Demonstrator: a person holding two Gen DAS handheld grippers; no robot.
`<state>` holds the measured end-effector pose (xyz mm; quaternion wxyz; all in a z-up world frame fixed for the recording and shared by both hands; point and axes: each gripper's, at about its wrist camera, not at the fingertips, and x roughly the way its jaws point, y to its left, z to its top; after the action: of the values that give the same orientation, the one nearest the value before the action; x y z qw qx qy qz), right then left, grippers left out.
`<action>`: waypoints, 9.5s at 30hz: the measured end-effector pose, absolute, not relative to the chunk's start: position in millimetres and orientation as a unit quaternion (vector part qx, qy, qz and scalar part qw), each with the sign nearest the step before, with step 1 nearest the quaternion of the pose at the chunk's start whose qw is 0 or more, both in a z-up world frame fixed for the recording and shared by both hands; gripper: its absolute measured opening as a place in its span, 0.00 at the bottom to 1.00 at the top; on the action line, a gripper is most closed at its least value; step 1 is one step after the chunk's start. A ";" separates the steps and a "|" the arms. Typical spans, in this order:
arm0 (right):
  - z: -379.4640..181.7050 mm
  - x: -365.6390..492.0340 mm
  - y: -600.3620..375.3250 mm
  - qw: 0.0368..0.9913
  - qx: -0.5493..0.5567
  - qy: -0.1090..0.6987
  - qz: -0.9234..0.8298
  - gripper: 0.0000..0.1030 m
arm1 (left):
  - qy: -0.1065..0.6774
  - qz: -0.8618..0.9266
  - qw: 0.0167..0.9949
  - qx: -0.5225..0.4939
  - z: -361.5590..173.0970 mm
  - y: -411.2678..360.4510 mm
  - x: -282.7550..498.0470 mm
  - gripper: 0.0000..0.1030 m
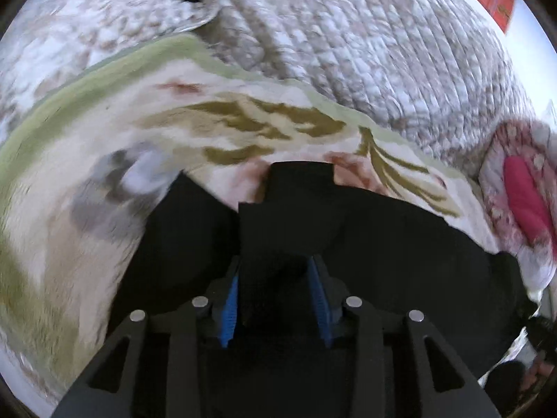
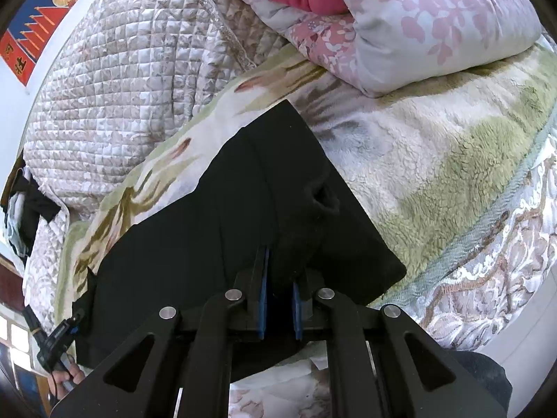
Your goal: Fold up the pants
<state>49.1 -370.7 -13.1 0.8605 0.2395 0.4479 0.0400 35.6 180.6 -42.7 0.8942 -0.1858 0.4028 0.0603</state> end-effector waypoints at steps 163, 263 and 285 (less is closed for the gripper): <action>-12.8 81.3 -302.7 0.892 0.019 0.447 0.069 0.43 | 0.436 0.042 0.897 -0.050 -38.3 78.2 36.4 0.20; -16.2 31.3 -266.1 0.867 0.053 0.465 0.174 0.45 | 0.480 -0.198 0.837 -0.172 -24.1 -18.4 84.9 0.11; -33.8 78.6 -219.9 0.810 0.146 0.486 0.293 0.45 | 0.439 -0.077 0.879 -0.173 -25.5 88.1 29.9 0.33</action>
<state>78.6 -219.9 -33.8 0.8102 0.1460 0.4865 0.2925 29.9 88.1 -25.5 0.8786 -0.1730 0.4385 -0.0766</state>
